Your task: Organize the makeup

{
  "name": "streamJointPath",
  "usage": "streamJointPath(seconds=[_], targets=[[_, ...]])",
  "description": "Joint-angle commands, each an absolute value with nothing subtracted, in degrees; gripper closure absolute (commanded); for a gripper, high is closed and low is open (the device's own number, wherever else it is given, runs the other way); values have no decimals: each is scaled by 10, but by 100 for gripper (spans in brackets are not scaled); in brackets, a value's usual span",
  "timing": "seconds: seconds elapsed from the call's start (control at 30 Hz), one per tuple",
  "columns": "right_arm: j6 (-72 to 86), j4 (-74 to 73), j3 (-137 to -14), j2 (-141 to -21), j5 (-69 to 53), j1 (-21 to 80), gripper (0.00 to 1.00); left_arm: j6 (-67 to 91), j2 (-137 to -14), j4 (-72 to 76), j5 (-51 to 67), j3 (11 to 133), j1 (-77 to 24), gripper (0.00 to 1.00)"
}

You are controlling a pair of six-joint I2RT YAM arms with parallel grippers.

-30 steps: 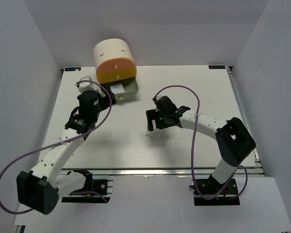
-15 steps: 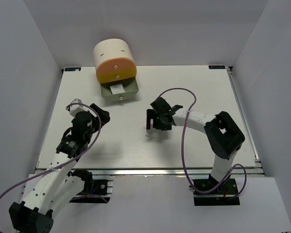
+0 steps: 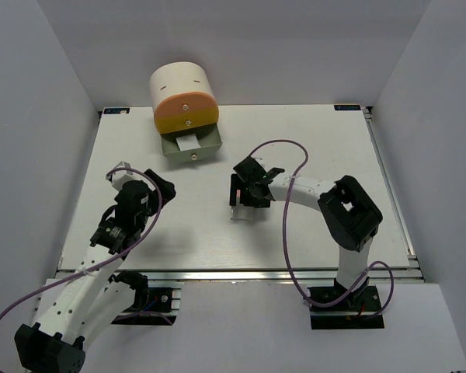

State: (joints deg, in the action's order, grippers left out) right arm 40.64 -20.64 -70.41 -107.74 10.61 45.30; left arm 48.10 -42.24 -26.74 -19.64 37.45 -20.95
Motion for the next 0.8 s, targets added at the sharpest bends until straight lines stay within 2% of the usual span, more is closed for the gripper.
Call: streamJointPath(seconds=[0.0,0.77], targets=[[408,-216,-703,-1086,137,464,11,487,-417,-266,-200,363,-207,2],[399,-222,-710,-1102,137,536,11,505,-374,-287,-207,338,-207,2]])
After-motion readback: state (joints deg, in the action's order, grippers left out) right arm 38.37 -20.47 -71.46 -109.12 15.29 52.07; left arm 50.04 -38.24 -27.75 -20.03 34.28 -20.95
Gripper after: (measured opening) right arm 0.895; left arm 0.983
